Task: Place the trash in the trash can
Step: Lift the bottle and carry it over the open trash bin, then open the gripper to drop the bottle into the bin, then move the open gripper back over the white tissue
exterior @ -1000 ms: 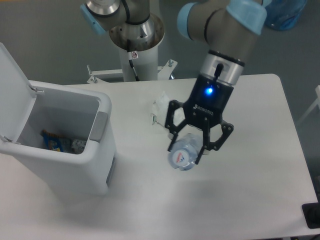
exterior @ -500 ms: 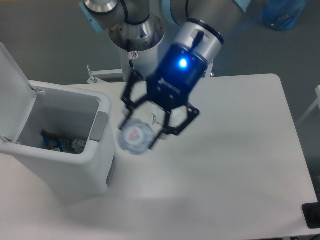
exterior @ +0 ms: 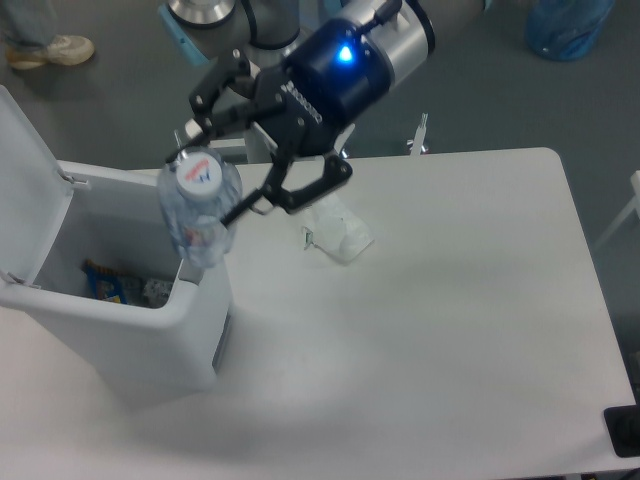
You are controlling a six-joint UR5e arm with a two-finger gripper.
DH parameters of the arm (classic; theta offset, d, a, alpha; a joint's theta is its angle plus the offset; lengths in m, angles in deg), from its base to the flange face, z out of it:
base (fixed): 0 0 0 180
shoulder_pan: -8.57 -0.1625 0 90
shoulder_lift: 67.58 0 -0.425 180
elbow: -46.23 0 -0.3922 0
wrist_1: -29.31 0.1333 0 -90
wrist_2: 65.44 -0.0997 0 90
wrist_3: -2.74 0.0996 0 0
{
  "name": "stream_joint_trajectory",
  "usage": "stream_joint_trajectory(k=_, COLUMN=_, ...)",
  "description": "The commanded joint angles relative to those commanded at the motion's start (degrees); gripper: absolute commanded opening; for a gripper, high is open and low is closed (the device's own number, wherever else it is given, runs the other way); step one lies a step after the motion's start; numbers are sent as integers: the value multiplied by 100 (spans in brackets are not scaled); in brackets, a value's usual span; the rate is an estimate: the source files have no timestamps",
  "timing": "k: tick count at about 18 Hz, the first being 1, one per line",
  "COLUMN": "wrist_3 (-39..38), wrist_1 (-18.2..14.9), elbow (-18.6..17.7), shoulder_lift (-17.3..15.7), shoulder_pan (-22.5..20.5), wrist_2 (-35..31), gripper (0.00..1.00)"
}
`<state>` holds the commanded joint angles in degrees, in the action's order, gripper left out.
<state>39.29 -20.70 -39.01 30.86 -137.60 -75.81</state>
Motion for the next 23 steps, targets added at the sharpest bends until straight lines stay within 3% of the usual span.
stream_joint_trajectory(k=5, wrist_3=1738, wrist_1=9, elbow=-1264, shoulder_lift=-394, shoulder_pan=536, wrist_2=-9, gripper=57)
stream_joint_trajectory(k=6, wrist_3=1846, wrist_1=9, elbow=-1354, shoulder_lift=-422, shoulder_pan=589, wrist_2=-9, gripper=57)
stream_joint_trajectory(k=9, wrist_3=1995, wrist_1=18, elbow=-1390, shoulder_lift=-405, shoulder_pan=660, wrist_2=-9, gripper=57)
stream_joint_trajectory(k=11, wrist_3=2486, wrist_1=26, elbow=-1460, shoulder_lift=-326, shoulder_pan=695, wrist_2=-61, gripper=61)
stream_joint_trajectory(k=15, wrist_3=2874, wrist_1=70, elbow=-1846, shoulder_lift=-352, shoulder_pan=695, wrist_2=-79, gripper=66)
stream_joint_trajectory(k=20, wrist_3=3280, wrist_1=26, elbow=-1979, shoulder_lift=-238, shoulder_pan=730, wrist_2=-105, gripper=96)
stream_joint_trajectory(k=23, wrist_3=3262, wrist_1=26, elbow=-2014, shoulder_lift=-281, shoulder_pan=722, wrist_2=-105, gripper=100)
